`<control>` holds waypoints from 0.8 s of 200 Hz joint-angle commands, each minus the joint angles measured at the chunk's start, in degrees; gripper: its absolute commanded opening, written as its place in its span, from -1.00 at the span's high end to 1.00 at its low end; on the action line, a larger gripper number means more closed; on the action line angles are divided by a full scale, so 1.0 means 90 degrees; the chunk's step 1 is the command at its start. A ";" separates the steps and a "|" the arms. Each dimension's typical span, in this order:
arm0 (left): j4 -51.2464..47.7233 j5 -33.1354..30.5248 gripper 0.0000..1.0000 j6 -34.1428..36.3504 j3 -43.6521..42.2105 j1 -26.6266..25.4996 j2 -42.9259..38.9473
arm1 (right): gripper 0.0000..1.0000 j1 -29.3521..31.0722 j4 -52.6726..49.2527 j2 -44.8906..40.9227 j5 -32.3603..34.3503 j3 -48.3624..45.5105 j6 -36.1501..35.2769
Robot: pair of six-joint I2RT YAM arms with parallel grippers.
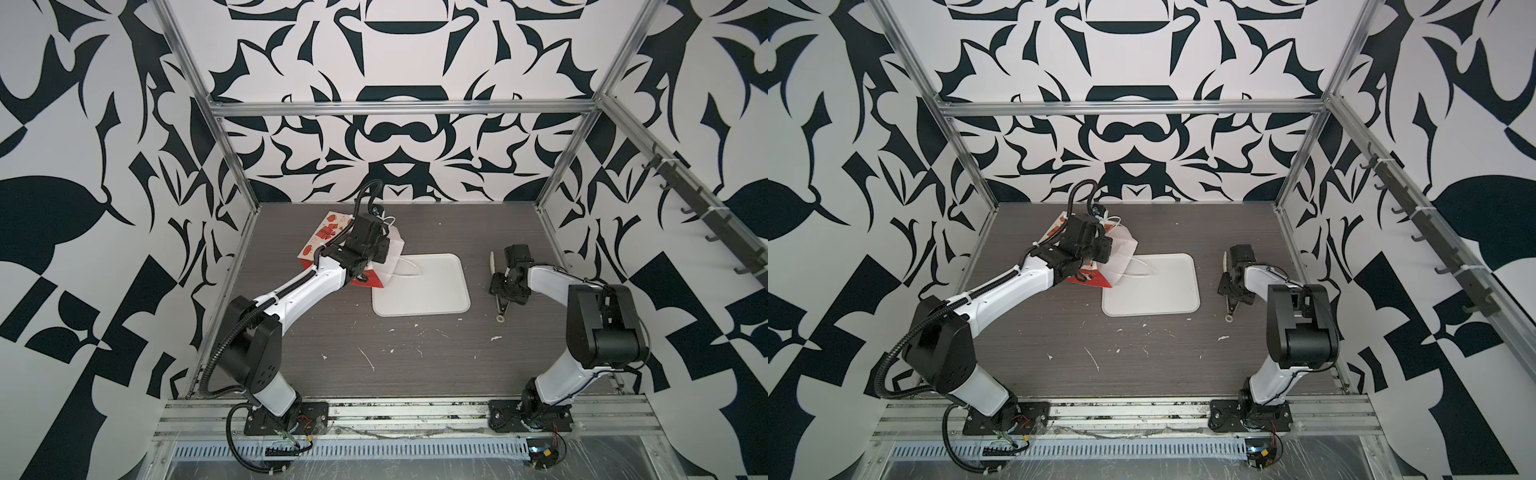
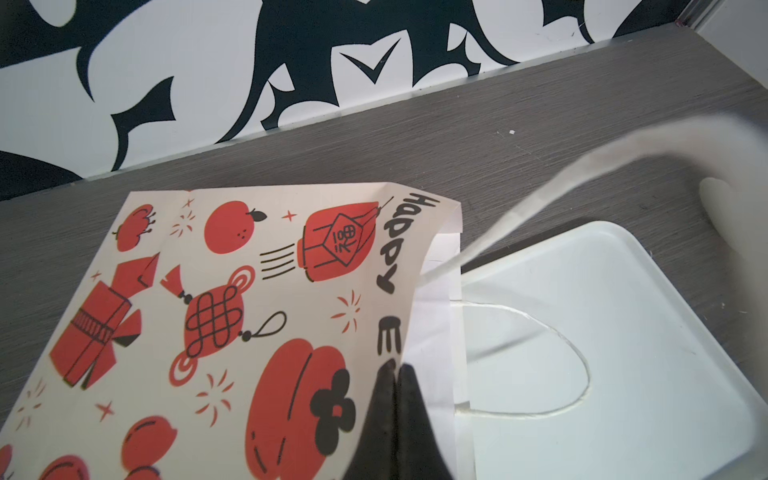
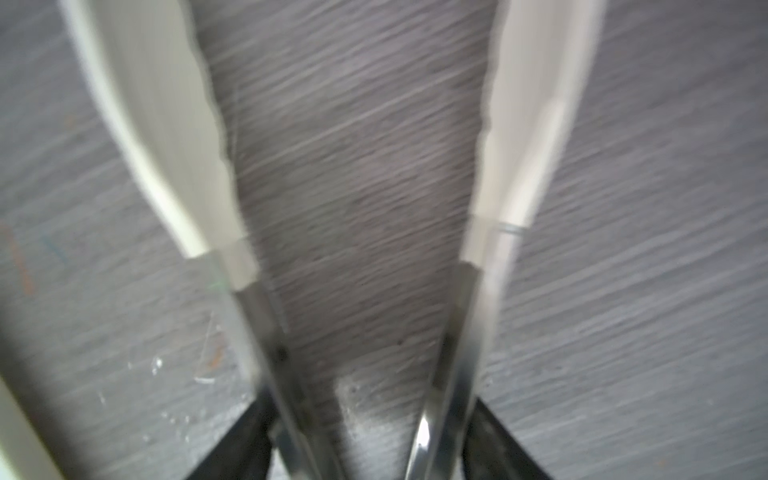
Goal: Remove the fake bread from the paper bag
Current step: 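Close the right gripper on the silver tongs and lift them, then carry the tongs with the right gripper toward the bag opening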
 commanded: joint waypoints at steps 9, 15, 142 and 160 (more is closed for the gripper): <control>0.0141 0.0005 1.00 -0.0060 -0.0173 -0.0024 -0.0341 | 0.18 -0.0013 -0.0069 0.0089 -0.0271 0.0072 0.0015; 0.0141 0.0009 1.00 -0.0048 -0.0204 -0.0024 -0.0360 | 0.32 -0.0013 -0.0086 0.0084 -0.0274 0.0054 0.0014; 0.0230 0.0362 1.00 0.0292 -0.0447 -0.0024 -0.0648 | 1.00 0.2748 -0.1347 -0.1955 -0.2028 0.0432 -0.1464; 0.0229 0.0391 1.00 0.0282 -0.0472 -0.0032 -0.0641 | 1.00 0.3315 -0.1643 -0.1700 -0.1675 0.0738 -0.1589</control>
